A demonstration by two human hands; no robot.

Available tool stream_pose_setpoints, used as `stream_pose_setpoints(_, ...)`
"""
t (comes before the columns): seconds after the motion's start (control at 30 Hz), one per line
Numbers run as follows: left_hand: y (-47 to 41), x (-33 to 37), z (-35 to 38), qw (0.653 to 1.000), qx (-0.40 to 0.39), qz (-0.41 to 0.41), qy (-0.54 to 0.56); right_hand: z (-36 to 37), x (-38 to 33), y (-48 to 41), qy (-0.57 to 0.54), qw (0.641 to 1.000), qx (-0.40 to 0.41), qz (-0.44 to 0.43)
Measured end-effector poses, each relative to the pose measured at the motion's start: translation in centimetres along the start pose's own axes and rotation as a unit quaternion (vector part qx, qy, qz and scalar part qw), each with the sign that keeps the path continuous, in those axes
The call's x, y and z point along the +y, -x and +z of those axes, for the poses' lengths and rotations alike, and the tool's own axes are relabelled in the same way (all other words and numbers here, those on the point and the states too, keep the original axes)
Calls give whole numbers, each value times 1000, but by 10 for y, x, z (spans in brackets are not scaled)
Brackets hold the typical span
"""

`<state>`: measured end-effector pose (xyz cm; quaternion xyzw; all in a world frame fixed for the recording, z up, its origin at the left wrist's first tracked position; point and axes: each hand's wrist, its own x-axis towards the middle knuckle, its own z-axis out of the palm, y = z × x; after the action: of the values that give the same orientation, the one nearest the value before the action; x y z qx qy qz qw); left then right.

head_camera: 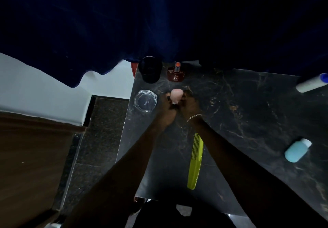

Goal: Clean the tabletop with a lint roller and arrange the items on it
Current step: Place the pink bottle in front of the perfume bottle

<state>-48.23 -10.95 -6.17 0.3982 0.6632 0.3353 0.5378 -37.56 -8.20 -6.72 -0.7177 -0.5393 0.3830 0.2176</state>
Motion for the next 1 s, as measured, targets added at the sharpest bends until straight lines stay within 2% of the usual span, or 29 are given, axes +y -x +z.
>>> stream_pose_setpoints(0.47, -15, -12, -5, 999, -33, 24, 8, 13, -1, -10, 20, 1000, -5, -7)
stream_pose_setpoints(0.83, -9, -17, -4, 998, -30, 35, 43, 16, 0, -2, 20, 999, 11, -22)
stream_pose_setpoints(1.0, -7, -14, -4, 998, -29, 28, 46, 14, -1, -5, 43, 999, -17, -9)
